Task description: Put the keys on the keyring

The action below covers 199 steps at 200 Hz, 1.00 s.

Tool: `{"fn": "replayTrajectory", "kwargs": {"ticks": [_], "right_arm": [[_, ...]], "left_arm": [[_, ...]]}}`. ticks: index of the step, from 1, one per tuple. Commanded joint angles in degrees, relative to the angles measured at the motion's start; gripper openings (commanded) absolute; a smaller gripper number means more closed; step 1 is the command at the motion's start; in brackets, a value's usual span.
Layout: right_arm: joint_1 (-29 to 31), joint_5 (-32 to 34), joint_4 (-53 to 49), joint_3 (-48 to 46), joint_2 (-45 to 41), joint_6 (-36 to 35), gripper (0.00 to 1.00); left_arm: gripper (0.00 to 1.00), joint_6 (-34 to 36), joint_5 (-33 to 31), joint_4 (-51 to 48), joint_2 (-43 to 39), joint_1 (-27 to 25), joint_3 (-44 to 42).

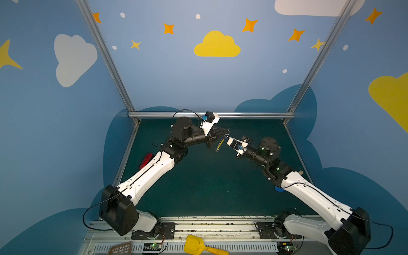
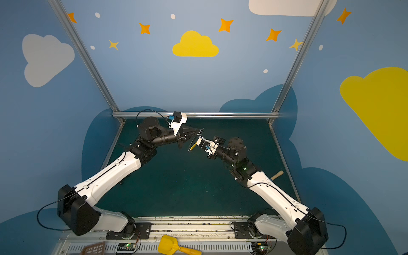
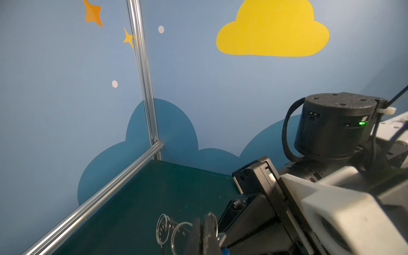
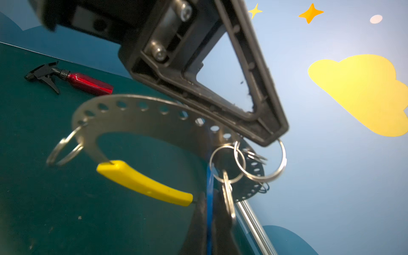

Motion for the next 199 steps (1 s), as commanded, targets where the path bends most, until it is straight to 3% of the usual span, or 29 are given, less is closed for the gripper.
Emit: {"fn": "replayTrajectory", "kwargs": {"ticks": [1,24,57,111,185,199], "right_arm": [[-0.32,-0.69,-1.65,1.34,-0.75,2.42,0.01],[-0.65,-0.51,-1.63,1.34,-0.89,3.46,0.02],[-1.20,-2.23,-1.10,0.78,-1.14,5.20,0.21],[-3.07,-7.15,2.26,0.04,-1.25,10.19,0.33],[-7.46,-9.34,1.24,-2.00,-5.05,16.51,0.38],[-8.58,-9.80,1.55,-1.70,-5.68,20.32,0.37]], "left_arm": [[0.03,0.10,0.42,1.62,-0.78,0.04,-0.11],[0.03,-0.15,0.39,1.93,-1.04,0.08,-0.50],[0.03,-0.68,0.57,2.80,-1.32,0.04,-0.77],[0.03,-0.60,0.96,2.63,-1.56,0.00,-1.12],[0.04,0.16,1.11,2.64,-1.76,0.18,-1.30],[0.03,0.54,1.39,2.59,-1.84,0.32,-1.38]]}}
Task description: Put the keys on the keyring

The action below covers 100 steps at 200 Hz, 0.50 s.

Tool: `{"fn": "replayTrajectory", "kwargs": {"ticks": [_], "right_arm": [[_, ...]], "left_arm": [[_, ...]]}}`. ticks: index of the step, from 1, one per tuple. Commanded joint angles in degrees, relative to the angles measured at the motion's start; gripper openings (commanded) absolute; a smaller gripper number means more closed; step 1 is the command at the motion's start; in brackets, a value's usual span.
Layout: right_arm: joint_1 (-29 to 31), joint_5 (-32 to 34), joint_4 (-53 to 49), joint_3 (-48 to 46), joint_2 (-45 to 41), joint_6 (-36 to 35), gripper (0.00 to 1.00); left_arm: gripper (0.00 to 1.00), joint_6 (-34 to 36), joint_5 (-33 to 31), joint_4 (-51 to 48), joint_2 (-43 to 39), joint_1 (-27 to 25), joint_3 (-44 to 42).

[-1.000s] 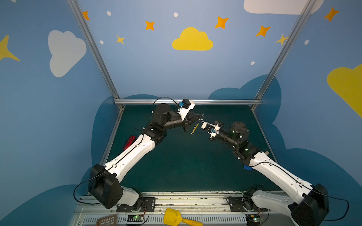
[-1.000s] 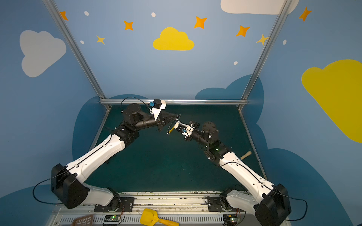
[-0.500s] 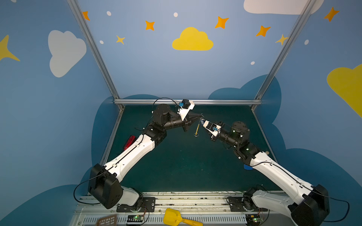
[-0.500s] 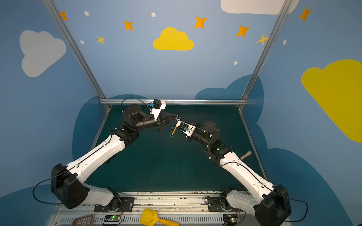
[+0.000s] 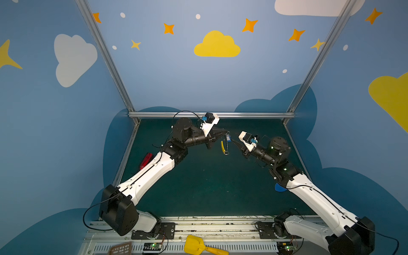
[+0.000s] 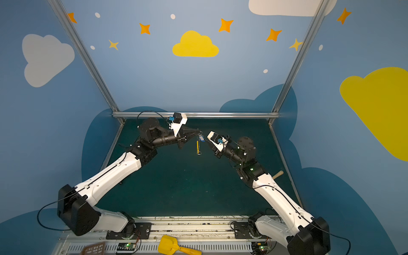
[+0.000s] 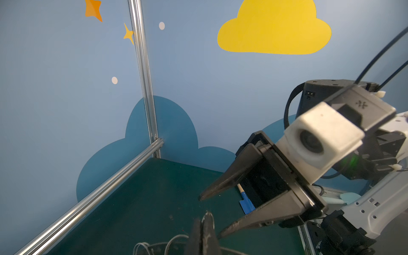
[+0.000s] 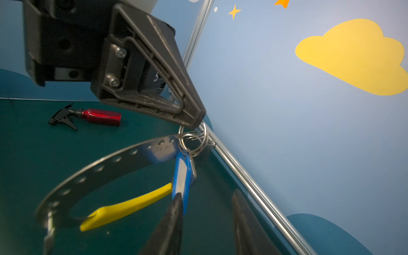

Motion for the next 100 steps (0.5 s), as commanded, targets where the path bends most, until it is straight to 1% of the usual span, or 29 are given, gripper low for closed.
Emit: {"fn": "replayTrajectory", "kwargs": {"ticks": [1,30,35,62,77,88,100], "right_arm": [[-1.48,-2.19,0.86,-0.26,-1.62,5.91,0.37],[-3.64,-12.02,-1.00,3.07,-1.04,7.28,0.33],[-3.91,-13.44,-1.85,3.99,-0.85,9.43,0.32],[-5.67,-22.60,-6.63,9.25,1.73,12.43,0.29],[-6.04,-25.35,-5.61,10.23,3.08,14.64,0.28],[-6.14,-26.17,-4.60,10.60,4.10,16.08,0.28],[-6.23,-27.58,-4.61,11.33,5.24,16.31,0.27]], "left_arm": [[0.04,1.02,1.31,1.91,-1.76,0.25,-0.20],[0.03,2.37,2.18,0.71,-1.54,0.24,0.06],[0.04,2.54,2.48,0.68,-1.53,0.22,0.06],[0.03,3.34,3.19,0.29,-1.44,0.24,0.15],[0.03,3.59,3.56,0.03,-1.36,0.22,0.15],[0.03,3.86,3.68,-0.19,-1.43,0.17,0.23],[0.03,4.25,3.86,-0.65,-1.43,0.11,0.24]]}}
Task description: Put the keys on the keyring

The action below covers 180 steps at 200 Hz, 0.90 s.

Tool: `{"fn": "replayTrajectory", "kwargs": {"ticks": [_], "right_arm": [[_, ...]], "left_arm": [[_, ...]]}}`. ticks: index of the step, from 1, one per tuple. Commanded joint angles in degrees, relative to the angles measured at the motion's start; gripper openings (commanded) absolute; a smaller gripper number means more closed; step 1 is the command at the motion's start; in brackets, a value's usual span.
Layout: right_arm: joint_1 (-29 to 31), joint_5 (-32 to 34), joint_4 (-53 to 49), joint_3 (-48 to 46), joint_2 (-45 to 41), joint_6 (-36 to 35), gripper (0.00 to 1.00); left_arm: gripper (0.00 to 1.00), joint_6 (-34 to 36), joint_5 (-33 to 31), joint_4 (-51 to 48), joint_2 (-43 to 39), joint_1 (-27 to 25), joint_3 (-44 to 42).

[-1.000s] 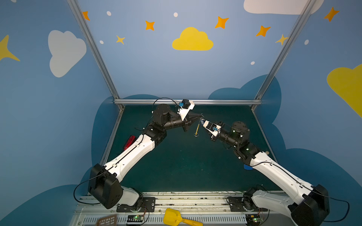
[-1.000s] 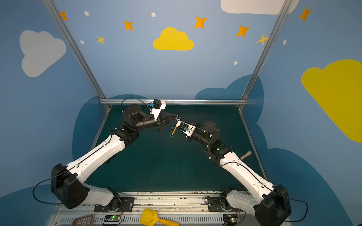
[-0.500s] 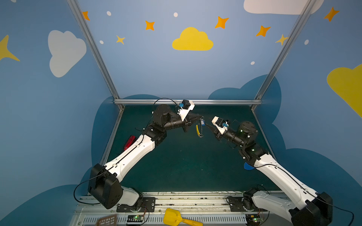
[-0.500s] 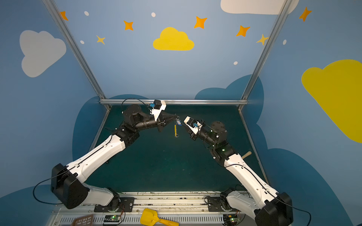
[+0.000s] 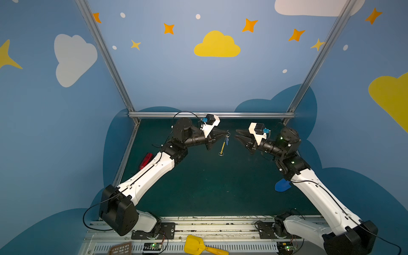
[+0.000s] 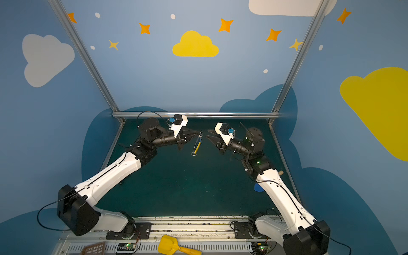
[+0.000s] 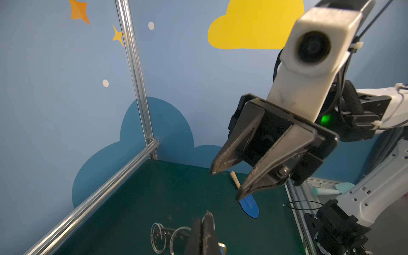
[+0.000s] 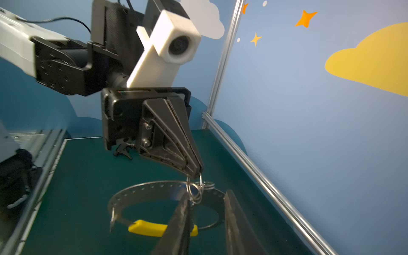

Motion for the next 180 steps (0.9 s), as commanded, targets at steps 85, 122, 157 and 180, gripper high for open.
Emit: {"fn": "replayTrajectory", "kwargs": {"ticks": [85,122,157,180], "right_arm": [[-0.43,-9.82,-4.15,5.17,6.50,4.50,0.17],[-0.50,-10.54,-4.78,5.64,7.26,4.89,0.10],[-0.43,-12.33,-5.93,6.87,8.50,5.22,0.07],[-0.48,-13.32,-6.23,7.54,9.32,6.13,0.10]], "left_arm": [[0.04,3.73,1.58,-1.69,-1.76,-0.12,0.50],[0.03,4.08,1.76,-1.78,-1.84,-0.20,0.59],[0.03,4.75,1.84,-1.96,-1.84,-0.46,0.50],[0.03,5.52,1.68,-2.31,-1.93,-0.75,0.50]]}}
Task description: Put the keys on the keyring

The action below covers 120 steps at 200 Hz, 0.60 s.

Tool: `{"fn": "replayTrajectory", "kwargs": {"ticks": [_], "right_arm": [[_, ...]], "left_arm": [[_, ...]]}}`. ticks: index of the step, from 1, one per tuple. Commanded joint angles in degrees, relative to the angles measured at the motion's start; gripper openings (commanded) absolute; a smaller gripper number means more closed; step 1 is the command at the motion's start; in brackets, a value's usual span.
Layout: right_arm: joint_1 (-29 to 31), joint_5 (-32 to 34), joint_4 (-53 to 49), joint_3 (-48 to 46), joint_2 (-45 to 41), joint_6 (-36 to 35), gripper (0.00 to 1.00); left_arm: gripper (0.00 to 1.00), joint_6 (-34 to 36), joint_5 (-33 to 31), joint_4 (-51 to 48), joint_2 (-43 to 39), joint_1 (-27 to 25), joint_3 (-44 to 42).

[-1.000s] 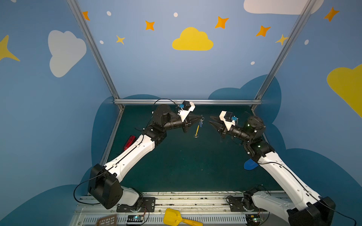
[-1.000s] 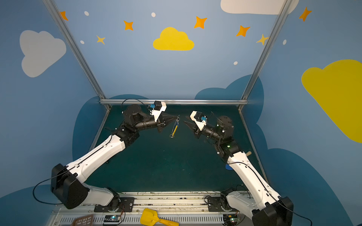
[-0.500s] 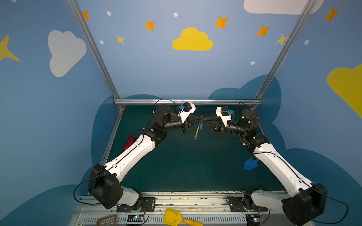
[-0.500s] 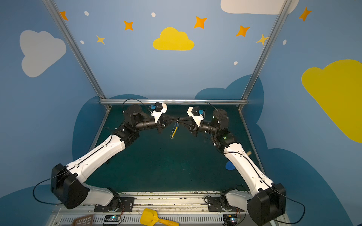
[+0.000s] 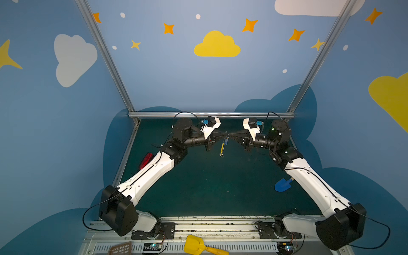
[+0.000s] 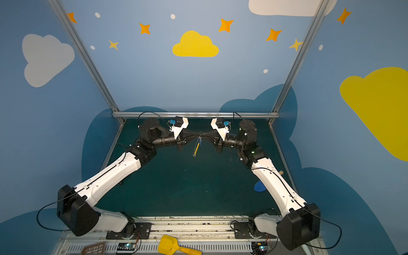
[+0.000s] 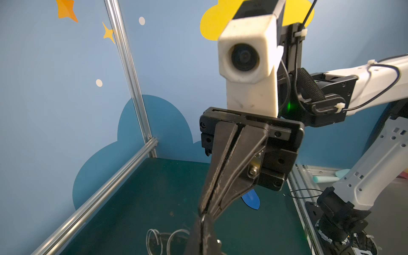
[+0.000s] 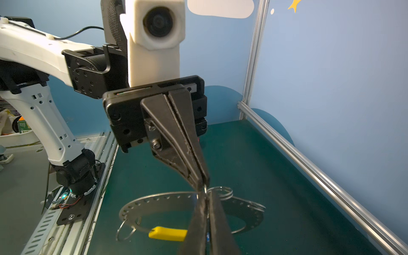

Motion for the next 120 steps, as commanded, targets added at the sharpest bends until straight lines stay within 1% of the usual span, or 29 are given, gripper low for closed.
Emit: {"fn": "replayTrajectory", "kwargs": {"ticks": [1,32,45,54,66,76,87,113,120], "right_arm": [[0.07,-2.87,-1.14,2.09,0.87,1.51,0.10],[0.05,-3.69,-0.12,1.70,1.41,2.61,0.17],[0.05,-4.43,-0.12,1.83,1.54,2.63,0.18],[0.00,-4.97,-0.22,2.02,1.76,2.58,0.15],[-0.05,-5.31,0.44,1.73,1.89,3.34,0.09],[-0.08,-5.24,2.17,1.04,1.78,4.36,0.06],[-0.22,-5.04,2.52,0.80,1.57,4.40,0.00],[-0.65,-5.18,0.32,1.43,1.11,2.79,0.00],[-0.72,-5.21,-0.58,1.75,1.10,2.20,0.00]], "left_arm": [[0.03,1.25,0.56,0.25,-1.62,-0.61,0.50],[0.03,1.87,0.07,0.07,-1.84,-0.77,0.41],[0.04,1.97,0.03,0.07,-1.73,-0.77,0.49],[0.03,1.95,-0.02,0.05,-1.64,-0.78,0.59],[0.03,2.00,0.02,-0.08,-1.54,-0.77,0.72],[0.04,2.12,0.03,-0.28,-1.52,-0.77,0.81],[0.03,2.30,-0.16,-0.66,-1.53,-0.77,0.85],[0.03,4.67,-1.32,-4.28,-1.53,-0.77,1.67],[0.05,5.06,-1.54,-5.42,-1.45,-0.82,2.02]]}}
